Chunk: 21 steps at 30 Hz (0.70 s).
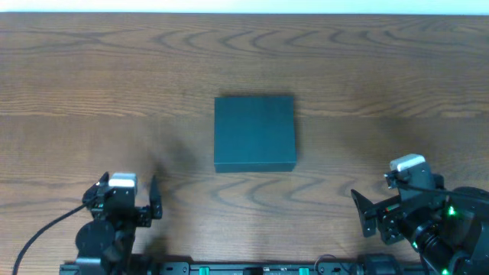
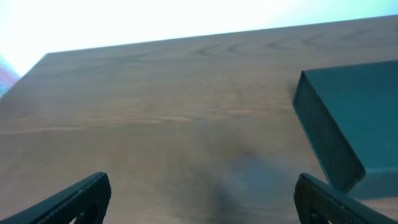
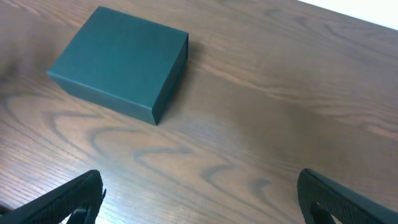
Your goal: Pack container
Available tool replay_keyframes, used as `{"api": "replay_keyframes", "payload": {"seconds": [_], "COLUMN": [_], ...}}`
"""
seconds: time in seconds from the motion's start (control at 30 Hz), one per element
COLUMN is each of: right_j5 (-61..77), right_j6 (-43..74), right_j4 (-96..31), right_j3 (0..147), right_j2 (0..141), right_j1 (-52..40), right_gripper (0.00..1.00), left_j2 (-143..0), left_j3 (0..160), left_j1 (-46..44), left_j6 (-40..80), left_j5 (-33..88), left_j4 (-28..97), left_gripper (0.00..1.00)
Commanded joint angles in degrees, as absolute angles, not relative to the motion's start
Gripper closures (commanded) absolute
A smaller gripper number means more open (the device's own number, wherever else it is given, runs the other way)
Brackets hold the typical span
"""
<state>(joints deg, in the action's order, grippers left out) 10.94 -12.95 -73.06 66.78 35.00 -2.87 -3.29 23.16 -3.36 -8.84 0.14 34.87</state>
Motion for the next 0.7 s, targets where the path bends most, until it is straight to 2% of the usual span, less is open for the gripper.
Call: {"api": "replay_keyframes", "payload": {"seconds": [0.0,0.67], "right_j5": [11.4,11.4], "right_j6": [-12.25,-12.25], "right_j4": [-73.12,-73.12], "right_j3": [66.67,66.67], "right_j2": [34.83,34.83], "right_j1": [-3.4,-3.4], "right_gripper": [0.01,0.01], "left_j2": [-1.69,-0.21], "left_j3": [18.87,7.29], "left_j1": [-2.96,-3.25], "left_j6": [-9.19,-8.56], "left_j5": [2.85,9.06], "left_j4": [30.79,25.41], "left_gripper": [0.05,0.05]}}
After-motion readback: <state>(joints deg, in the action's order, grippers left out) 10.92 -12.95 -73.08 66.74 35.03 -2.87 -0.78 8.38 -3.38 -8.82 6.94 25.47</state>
